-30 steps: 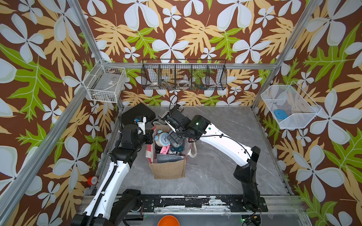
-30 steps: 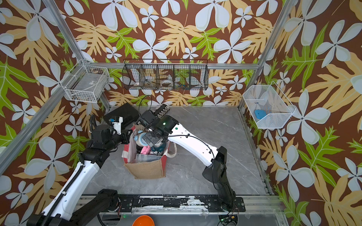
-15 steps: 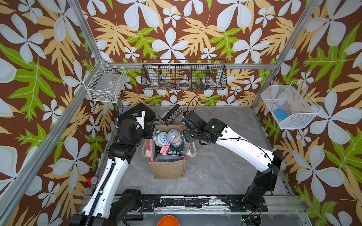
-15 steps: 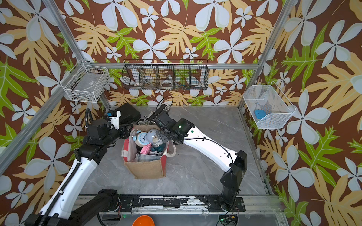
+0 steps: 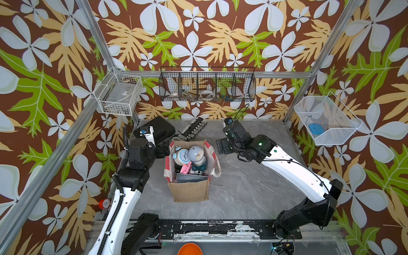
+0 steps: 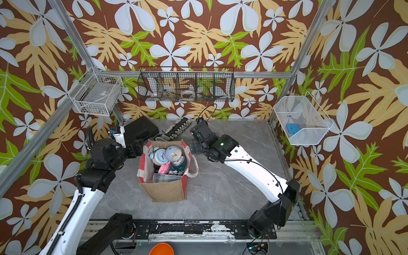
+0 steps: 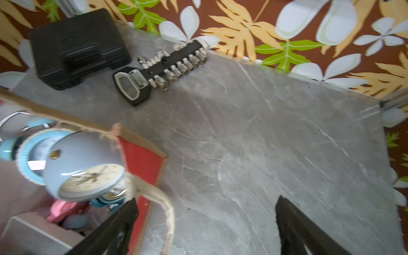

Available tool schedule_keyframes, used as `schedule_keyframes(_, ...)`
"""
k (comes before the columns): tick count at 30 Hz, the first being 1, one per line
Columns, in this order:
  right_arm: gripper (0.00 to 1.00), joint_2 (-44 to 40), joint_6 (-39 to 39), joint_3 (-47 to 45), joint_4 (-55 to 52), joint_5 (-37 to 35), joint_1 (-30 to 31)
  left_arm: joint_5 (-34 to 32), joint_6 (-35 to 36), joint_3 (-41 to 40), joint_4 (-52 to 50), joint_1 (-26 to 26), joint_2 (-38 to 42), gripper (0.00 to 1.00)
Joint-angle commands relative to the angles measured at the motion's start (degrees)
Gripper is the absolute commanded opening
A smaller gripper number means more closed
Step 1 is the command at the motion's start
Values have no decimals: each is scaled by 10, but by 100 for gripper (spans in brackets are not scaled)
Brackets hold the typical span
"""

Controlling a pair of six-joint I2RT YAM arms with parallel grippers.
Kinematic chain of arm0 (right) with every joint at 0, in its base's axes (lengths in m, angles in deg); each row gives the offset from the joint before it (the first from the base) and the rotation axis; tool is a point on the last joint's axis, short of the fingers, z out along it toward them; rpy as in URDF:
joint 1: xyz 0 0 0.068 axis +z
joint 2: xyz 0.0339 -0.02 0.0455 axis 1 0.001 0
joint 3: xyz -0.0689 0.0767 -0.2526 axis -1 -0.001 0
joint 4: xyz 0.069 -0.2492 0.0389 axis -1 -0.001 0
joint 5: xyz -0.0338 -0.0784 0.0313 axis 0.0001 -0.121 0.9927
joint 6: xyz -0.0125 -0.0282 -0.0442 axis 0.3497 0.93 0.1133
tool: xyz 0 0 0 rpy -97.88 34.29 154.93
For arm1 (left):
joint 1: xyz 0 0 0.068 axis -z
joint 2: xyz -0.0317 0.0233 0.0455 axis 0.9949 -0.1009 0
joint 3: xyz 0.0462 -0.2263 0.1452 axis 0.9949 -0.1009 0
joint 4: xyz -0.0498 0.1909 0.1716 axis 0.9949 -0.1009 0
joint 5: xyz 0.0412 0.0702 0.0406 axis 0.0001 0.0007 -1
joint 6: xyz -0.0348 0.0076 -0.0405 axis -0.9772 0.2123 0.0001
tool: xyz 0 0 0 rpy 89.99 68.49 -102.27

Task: Put the alarm clock into the canvas bag
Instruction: Reset both arms

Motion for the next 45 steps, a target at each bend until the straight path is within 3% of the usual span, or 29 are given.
schedule_keyframes(1,99,-42,19,-53,37,-23,-43,-110,-28,-21,4,-2,-15,93)
schedule_keyframes(4,100,-90,25,-128,72,-8,-110,-153,-60,-55,26,-18,-28,94)
schedule_keyframes(7,99,-132,27,-215,119,5,-190,-133,-104,-92,65,-58,-26,95)
schedule_keyframes(12,100,-177,29,-365,228,8,-292,-144,-148,-177,163,-61,-19,96)
schedule_keyframes(16,99,-165,26,-458,321,18,-349,-154,-153,-247,244,-60,-28,96)
schedule_keyframes(21,99,-121,45,-546,459,-78,-353,-178,-80,-334,378,-54,-32,96)
schedule_keyframes(24,100,-108,92,-612,590,-87,-354,-188,0,-407,522,-27,-25,97)
schedule_keyframes(28,99,-80,136,-667,741,-106,-355,-132,59,-491,706,-18,-29,100)
schedule_keyframes(32,100,-88,176,-730,911,-68,-355,-77,70,-550,892,-18,-70,100)
schedule_keyframes(36,99,-84,194,-777,1022,-19,-369,-13,94,-522,932,-18,-148,100)
schedule_keyframes(38,100,-79,201,-792,1055,-4,-370,-18,93,-510,967,-18,-195,100)
schedule_keyframes(42,100,-71,227,-802,1082,56,-371,11,104,-472,922,-19,-233,100)
schedule_keyframes(45,100,-71,226,-803,1082,63,-373,31,113,-466,935,-19,-266,100)
